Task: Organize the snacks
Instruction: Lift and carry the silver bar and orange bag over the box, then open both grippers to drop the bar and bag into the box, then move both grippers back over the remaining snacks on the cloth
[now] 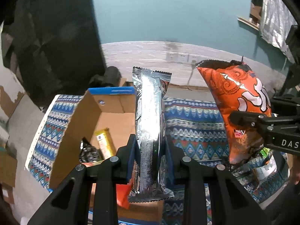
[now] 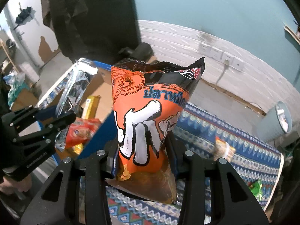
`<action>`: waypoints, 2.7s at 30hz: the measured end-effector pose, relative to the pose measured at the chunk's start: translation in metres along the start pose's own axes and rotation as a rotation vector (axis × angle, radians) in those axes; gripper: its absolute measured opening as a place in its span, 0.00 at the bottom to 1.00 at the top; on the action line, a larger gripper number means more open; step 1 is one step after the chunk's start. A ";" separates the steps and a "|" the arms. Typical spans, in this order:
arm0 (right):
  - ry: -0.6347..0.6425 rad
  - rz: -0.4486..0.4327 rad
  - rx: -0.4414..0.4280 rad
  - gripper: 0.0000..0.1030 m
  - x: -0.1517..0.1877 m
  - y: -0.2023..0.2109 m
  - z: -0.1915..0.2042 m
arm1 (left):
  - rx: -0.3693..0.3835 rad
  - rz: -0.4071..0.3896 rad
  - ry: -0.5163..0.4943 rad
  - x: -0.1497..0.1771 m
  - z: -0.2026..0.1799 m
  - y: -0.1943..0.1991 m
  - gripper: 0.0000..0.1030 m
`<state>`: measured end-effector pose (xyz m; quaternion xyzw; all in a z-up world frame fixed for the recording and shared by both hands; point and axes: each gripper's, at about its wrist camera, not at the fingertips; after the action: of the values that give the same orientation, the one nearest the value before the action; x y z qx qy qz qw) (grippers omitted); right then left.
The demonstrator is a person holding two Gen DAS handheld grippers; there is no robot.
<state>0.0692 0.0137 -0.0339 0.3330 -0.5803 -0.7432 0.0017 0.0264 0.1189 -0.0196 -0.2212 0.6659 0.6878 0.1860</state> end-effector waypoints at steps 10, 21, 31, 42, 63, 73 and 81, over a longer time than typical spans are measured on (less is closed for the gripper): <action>0.070 0.012 -0.041 0.39 -0.037 -0.026 0.050 | -0.033 0.002 0.093 0.003 0.050 0.002 0.28; 0.108 0.066 -0.083 0.39 -0.062 -0.064 0.089 | -0.083 0.031 0.168 0.013 0.095 -0.011 0.28; 0.127 0.102 -0.088 0.55 -0.070 -0.088 0.114 | -0.119 0.082 0.190 0.018 0.108 -0.021 0.42; 0.086 0.067 -0.074 0.70 -0.065 -0.070 0.097 | -0.123 0.059 0.188 0.015 0.099 -0.012 0.65; -0.013 0.085 -0.006 0.70 -0.004 -0.024 0.016 | -0.047 0.054 0.013 0.006 0.012 -0.005 0.74; -0.086 0.075 0.007 0.70 0.030 0.002 -0.032 | -0.030 0.072 -0.118 0.005 -0.049 -0.010 0.75; -0.156 0.086 0.032 0.71 0.057 0.012 -0.072 | 0.012 0.101 -0.183 0.004 -0.090 -0.017 0.75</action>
<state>0.0559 -0.0745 -0.0587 0.2489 -0.6042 -0.7568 -0.0171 0.0378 0.0292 -0.0375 -0.1224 0.6607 0.7095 0.2126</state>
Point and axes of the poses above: each gripper's, at about its wrist camera, not at the fingertips, and y roughly against the way its jaws point, z to its left, x to its underside, and after that the axes turned 6 degrees about z, right-handed
